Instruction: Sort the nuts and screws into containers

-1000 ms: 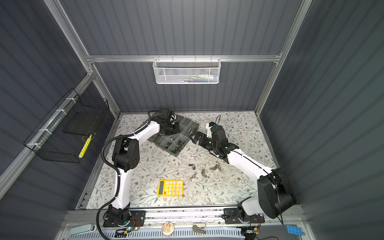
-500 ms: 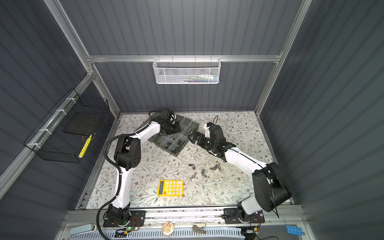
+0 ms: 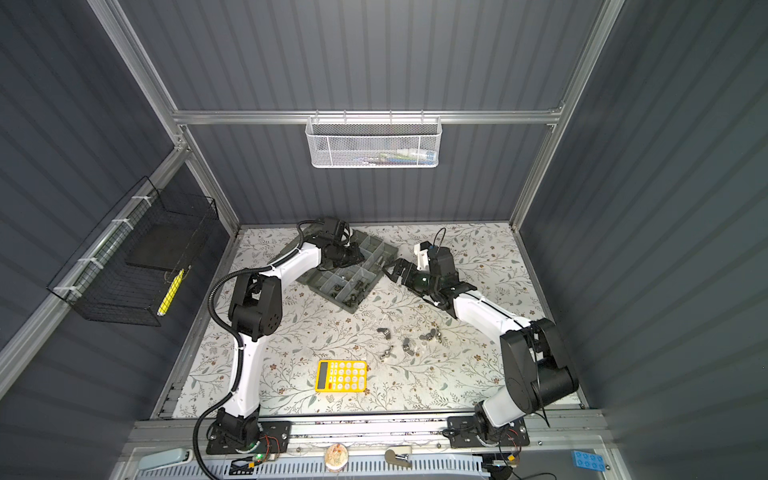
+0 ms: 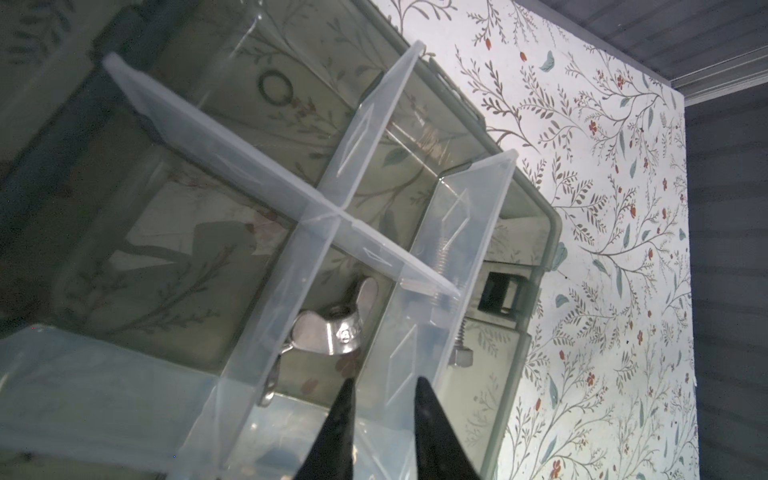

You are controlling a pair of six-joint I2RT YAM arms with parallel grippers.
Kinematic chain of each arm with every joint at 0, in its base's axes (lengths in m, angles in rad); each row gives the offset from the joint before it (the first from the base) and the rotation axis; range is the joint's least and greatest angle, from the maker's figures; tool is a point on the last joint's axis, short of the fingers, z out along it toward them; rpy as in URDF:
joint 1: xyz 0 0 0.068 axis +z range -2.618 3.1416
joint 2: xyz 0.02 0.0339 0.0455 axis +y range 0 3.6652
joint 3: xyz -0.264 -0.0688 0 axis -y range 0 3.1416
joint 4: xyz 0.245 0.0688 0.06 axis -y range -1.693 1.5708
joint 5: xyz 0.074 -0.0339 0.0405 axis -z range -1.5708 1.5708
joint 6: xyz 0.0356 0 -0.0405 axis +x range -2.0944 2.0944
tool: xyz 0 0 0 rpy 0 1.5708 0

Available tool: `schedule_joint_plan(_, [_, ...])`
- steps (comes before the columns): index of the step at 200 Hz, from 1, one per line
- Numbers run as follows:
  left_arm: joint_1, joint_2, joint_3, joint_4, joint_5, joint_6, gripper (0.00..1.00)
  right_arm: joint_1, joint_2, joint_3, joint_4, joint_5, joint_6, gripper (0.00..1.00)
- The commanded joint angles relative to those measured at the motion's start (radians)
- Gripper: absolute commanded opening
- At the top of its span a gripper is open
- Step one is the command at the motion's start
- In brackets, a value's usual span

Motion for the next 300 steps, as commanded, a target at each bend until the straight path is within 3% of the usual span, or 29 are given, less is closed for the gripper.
schedule_joint_plan(1, [-0.009, -0.037, -0.007, -0.100, -0.036, -0.012, 0.34, -0.017, 0.016, 0.029, 0.006, -0.040, -0.012, 0.99])
schedule_joint_plan(56, [-0.049, -0.117, -0.013, -0.121, -0.051, -0.036, 0.47, -0.037, -0.015, 0.088, -0.174, -0.030, -0.074, 0.99])
schedule_joint_plan(110, [-0.103, -0.226, -0.105, -0.083, -0.004, 0.004, 0.66, -0.039, -0.113, 0.086, -0.365, 0.119, -0.182, 0.99])
schedule_joint_plan(131, [-0.116, -0.296, -0.172, -0.073, 0.012, 0.028, 0.81, -0.043, -0.151, 0.068, -0.417, 0.204, -0.207, 0.99])
schedule_joint_plan(143, [-0.125, -0.333, -0.212, -0.067, 0.028, 0.045, 0.99, -0.043, -0.179, 0.044, -0.434, 0.241, -0.218, 0.99])
schedule_joint_plan(184, [-0.166, -0.419, -0.312, -0.089, 0.125, 0.100, 1.00, -0.048, -0.263, -0.084, -0.461, 0.362, -0.226, 0.99])
schedule_joint_plan(215, [-0.193, -0.543, -0.452, -0.006, 0.158, 0.076, 1.00, -0.051, -0.301, -0.127, -0.538, 0.383, -0.241, 0.99])
schedule_joint_plan(256, [-0.253, -0.684, -0.691, 0.253, 0.134, -0.015, 1.00, -0.052, -0.293, -0.181, -0.591, 0.383, -0.261, 0.99])
schedule_joint_plan(300, [-0.286, -0.701, -0.853, 0.443, 0.128, -0.025, 1.00, -0.051, -0.308, -0.241, -0.617, 0.409, -0.236, 0.99])
